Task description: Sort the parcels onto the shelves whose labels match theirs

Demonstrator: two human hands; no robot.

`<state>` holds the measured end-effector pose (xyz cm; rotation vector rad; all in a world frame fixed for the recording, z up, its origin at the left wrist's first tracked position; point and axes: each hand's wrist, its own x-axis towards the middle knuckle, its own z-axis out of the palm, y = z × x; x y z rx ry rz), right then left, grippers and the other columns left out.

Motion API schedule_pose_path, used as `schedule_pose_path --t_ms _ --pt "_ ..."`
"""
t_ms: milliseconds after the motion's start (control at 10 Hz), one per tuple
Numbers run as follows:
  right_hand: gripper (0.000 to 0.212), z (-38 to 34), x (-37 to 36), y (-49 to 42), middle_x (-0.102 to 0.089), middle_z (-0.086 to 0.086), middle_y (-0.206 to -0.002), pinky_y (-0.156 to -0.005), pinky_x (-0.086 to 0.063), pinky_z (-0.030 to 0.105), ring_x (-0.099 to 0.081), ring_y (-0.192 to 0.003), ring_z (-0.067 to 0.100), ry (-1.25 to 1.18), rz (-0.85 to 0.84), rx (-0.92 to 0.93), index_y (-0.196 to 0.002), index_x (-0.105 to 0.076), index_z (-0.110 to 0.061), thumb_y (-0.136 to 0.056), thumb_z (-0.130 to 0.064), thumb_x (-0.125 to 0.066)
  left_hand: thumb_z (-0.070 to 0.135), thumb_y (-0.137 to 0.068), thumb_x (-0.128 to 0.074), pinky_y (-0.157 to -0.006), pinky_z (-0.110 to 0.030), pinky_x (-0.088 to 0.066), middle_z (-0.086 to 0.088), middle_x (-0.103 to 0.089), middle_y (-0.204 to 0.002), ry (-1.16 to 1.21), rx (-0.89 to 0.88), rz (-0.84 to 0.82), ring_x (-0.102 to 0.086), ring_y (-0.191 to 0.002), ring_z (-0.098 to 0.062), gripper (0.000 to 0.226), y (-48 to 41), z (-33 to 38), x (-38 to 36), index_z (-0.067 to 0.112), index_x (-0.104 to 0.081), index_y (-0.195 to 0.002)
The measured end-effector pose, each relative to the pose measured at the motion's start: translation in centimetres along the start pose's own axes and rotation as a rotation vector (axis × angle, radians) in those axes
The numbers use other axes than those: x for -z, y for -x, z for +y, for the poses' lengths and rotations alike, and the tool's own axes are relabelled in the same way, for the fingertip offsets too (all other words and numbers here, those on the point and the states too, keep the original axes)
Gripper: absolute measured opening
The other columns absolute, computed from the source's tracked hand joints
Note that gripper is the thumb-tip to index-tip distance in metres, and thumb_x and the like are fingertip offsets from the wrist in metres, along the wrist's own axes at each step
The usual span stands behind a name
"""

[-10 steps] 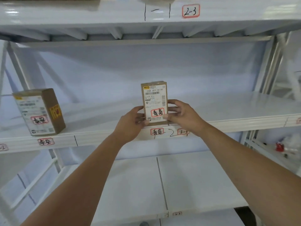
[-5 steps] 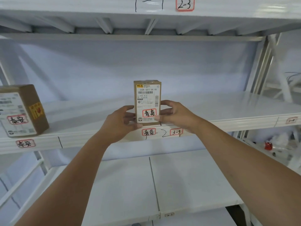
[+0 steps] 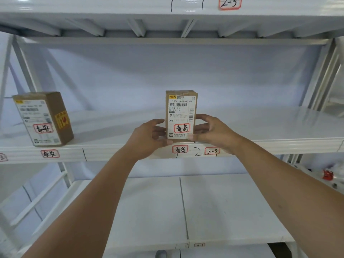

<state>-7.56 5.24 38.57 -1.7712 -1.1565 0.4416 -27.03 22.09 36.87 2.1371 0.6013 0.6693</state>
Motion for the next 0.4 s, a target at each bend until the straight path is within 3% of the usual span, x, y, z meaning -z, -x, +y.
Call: schedule_pose_path --t_ms 100,300,400 --pt "0.095 0.4 0.1 -0.4 -0.081 0.0 -0.124 -0.105 -0.061 0.041 -0.081 -0.11 0.015 -0.001 0.006 -0.008 -0.157 -0.049 -0.03 -0.075 -0.028 -0.097 0.024 -0.074 -0.095 -0.117 -0.045 -0.05 -0.004 -0.068 -0.148 0.031 0.024 0.029 -0.068 -0.134 -0.022 0.101 0.5 0.1 -0.3 0.018 -0.044 -0.162" --pt "0.124 0.4 -0.2 -0.5 -0.079 -0.002 -0.124 -0.107 -0.06 0.048 -0.078 -0.115 0.019 0.016 0.019 -0.019 -0.159 -0.045 -0.034 -0.048 -0.055 -0.097 0.023 -0.094 -0.08 -0.122 -0.031 -0.037 -0.001 -0.052 -0.164 -0.171 -0.017 0.189 -0.05 -0.151 -0.021 0.092 4.8 0.7 -1.6 0.019 -0.027 -0.169" --pt "0.122 1.0 0.2 -0.6 -0.078 -0.003 -0.126 -0.107 -0.058 0.048 -0.076 -0.117 0.018 0.088 0.048 0.003 -0.161 -0.041 -0.036 -0.056 -0.056 -0.098 0.023 -0.096 -0.078 -0.117 -0.018 -0.035 0.006 -0.058 -0.158 -0.211 -0.064 0.325 -0.055 -0.145 -0.015 0.081 8.1 -0.6 -1.8 0.024 -0.036 -0.166"
